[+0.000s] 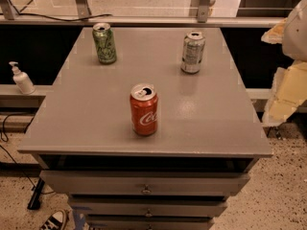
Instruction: Move 7up can near green can
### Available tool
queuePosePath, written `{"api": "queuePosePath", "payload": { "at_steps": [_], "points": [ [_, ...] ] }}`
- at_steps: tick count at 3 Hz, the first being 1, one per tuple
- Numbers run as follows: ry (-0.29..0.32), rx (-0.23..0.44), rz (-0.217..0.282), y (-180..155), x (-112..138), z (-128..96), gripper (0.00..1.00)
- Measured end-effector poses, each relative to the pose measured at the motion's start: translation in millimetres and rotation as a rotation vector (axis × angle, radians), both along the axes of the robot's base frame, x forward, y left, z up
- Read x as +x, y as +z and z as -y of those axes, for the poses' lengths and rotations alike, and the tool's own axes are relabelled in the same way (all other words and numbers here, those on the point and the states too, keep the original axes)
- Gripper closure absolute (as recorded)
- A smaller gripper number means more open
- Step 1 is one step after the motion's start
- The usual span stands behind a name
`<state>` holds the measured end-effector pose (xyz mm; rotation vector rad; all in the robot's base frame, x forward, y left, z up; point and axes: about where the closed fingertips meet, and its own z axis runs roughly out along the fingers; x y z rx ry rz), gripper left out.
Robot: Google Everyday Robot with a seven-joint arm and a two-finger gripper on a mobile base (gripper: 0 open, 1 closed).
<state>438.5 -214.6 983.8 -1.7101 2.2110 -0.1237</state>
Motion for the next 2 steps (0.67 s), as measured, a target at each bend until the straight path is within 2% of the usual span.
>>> {"api": "queuePosePath", "payload": {
  "at_steps": [1,2],
  "points": [
    [0.000,0.000,0.000,0.0,0.0,0.0,0.00],
    [-0.019,0.061,0.001,-17.1,4.1,-3.2,0.00]
  ]
}}
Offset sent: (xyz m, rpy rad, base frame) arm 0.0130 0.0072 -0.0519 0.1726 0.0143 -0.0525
